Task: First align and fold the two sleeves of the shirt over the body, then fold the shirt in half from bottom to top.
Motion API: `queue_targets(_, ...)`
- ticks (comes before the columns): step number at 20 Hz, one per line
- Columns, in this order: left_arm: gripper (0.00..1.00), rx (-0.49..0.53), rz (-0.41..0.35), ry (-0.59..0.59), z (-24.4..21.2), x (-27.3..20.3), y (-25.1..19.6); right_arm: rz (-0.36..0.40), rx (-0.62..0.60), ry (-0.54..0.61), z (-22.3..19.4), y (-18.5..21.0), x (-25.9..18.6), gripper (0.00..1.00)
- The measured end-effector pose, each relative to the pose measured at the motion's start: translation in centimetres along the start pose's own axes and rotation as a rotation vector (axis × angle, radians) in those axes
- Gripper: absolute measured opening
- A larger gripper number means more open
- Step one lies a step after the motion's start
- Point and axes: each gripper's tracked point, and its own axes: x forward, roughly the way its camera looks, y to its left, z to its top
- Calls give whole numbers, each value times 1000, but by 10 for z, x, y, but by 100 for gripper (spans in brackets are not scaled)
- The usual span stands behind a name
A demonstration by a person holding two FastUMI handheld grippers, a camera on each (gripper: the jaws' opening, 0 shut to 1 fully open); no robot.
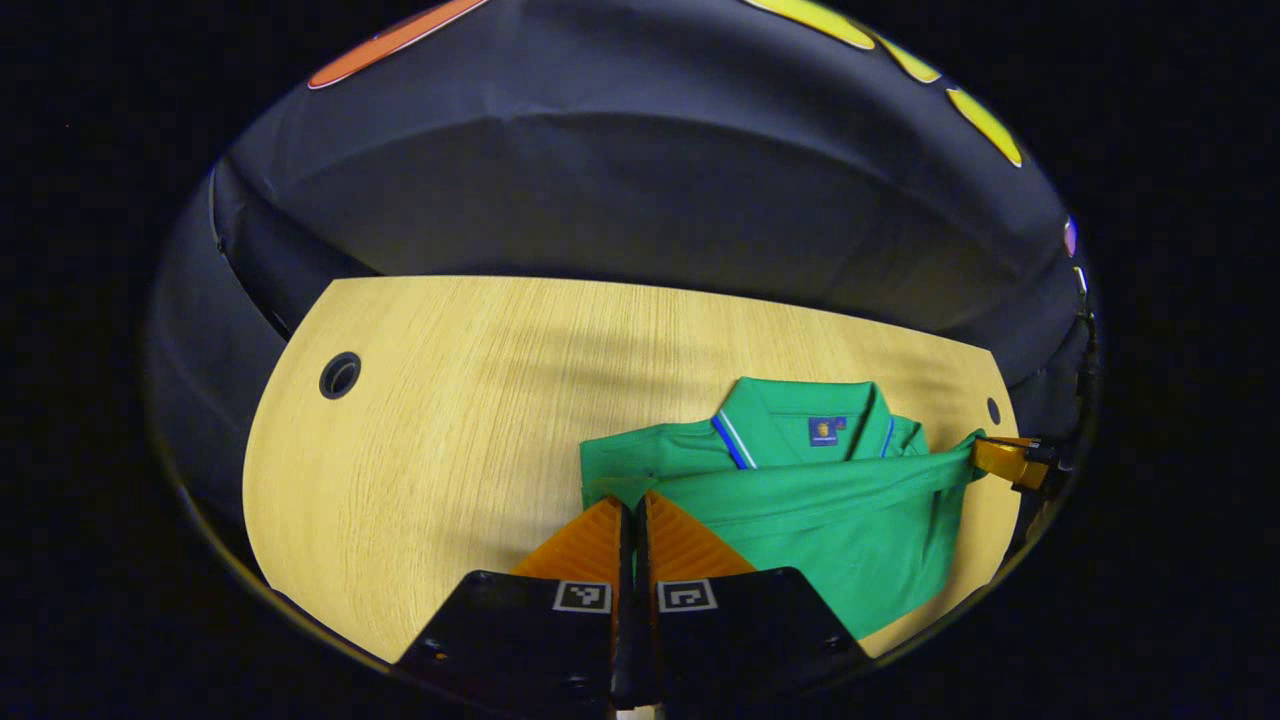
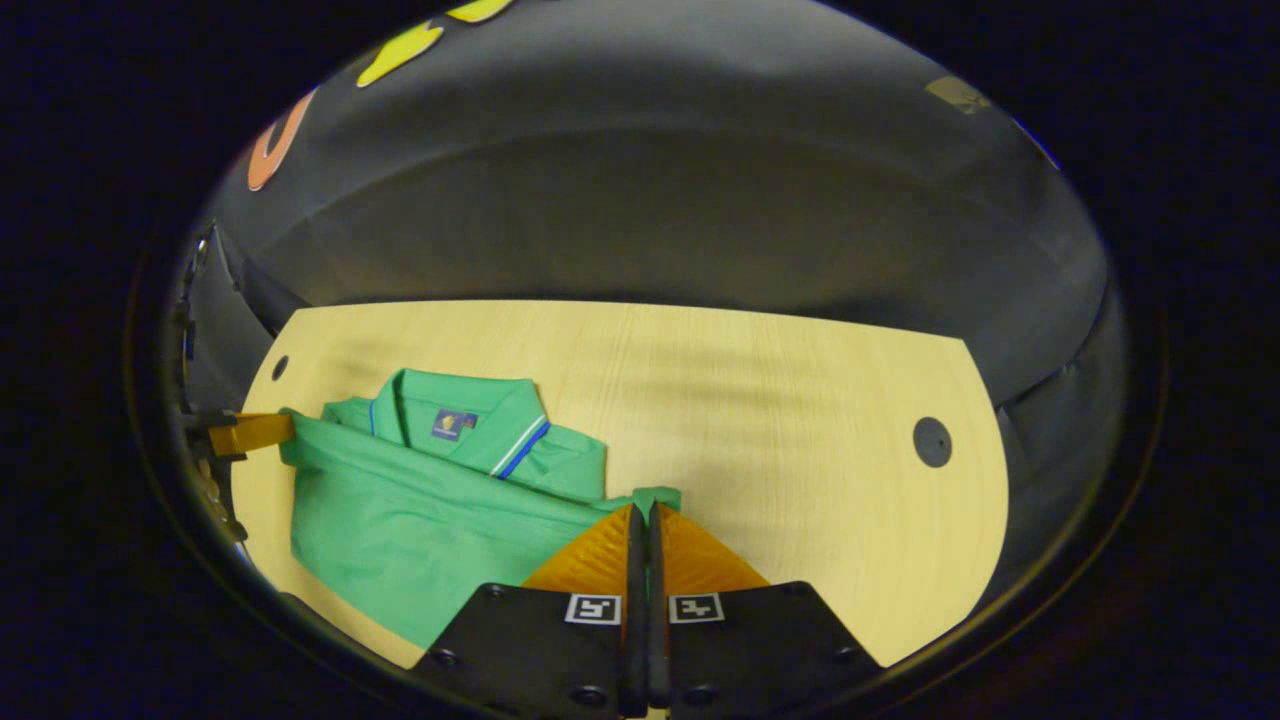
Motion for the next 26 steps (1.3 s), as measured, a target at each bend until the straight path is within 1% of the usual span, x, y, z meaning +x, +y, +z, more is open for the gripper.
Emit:
queue_targets(1, 3, -3, 14, 8, -2, 6, 5, 7, 22, -4, 0, -1, 6, 3)
queue_targets(2, 3, -9, 14, 11, -3, 9, 7, 24, 48, -6, 1, 0, 10, 3)
queue_targets(3, 3, -16, 10, 8, -3, 12, 8, 35, 71, -20, 4, -1, 14, 0)
queue_targets(4, 3, -18, 12, 2, -3, 14, 9, 50, 91, -32, 7, -1, 17, 3)
queue_targets(5, 3, -16, 14, -3, -2, 16, 11, 67, 114, -40, 9, 1, 22, 3)
queue_targets(8, 3, -11, 15, -21, 0, 20, 10, 63, 118, 2, -5, -4, 33, 0)
queue_targets(9, 6, -11, 20, -23, 0, 18, 10, 63, 125, 15, -9, -5, 31, 6)
queue_targets(10, 9, -10, 20, -20, 0, 16, 11, 48, 131, 14, -10, -8, 29, 10)
queue_targets(11, 29, -16, 36, -21, -1, 12, 14, 37, 145, 13, -9, -12, 25, 10)
queue_targets(12, 50, -36, 40, -24, -2, 7, 16, 52, 161, 2, -8, -9, 17, 18)
queue_targets(14, 90, -87, 11, -51, 2, -12, 13, 51, 150, -26, -3, -12, -4, 64)
queue_targets(15, 93, -94, -3, -69, 2, -21, 9, 48, 139, -47, 2, -13, -17, 87)
queue_targets(16, 94, -78, 3, -91, 2, -33, 11, 39, 125, -67, 4, -12, -32, 87)
queue_targets(17, 95, -50, 16, -107, 2, -45, 13, 28, 110, -89, 7, -13, -47, 91)
queue_targets(18, 95, -25, 18, -117, 0, -58, 10, 18, 96, -109, 9, -11, -64, 98)
queue_targets(19, 100, -9, 16, -135, 2, -73, 6, 15, 88, -136, 12, -8, -83, 98)
queue_targets(20, 100, -1, 2, -155, 3, -91, 0, 2, 76, -170, 14, -6, -104, 100)
queue_targets(21, 96, 5, -4, -186, 5, -110, -5, -4, 65, -196, 15, -3, -123, 97)
queue_targets(24, 96, 43, -1, -312, 12, -174, -15, -27, 21, -301, 16, 8, -199, 98)
queue_targets(25, 100, 52, -1, -355, 15, -200, -18, -24, 10, -341, 16, 14, -226, 98)
queue_targets(26, 96, 58, -10, -406, 20, -231, -24, -35, 4, -382, 14, 16, -251, 100)
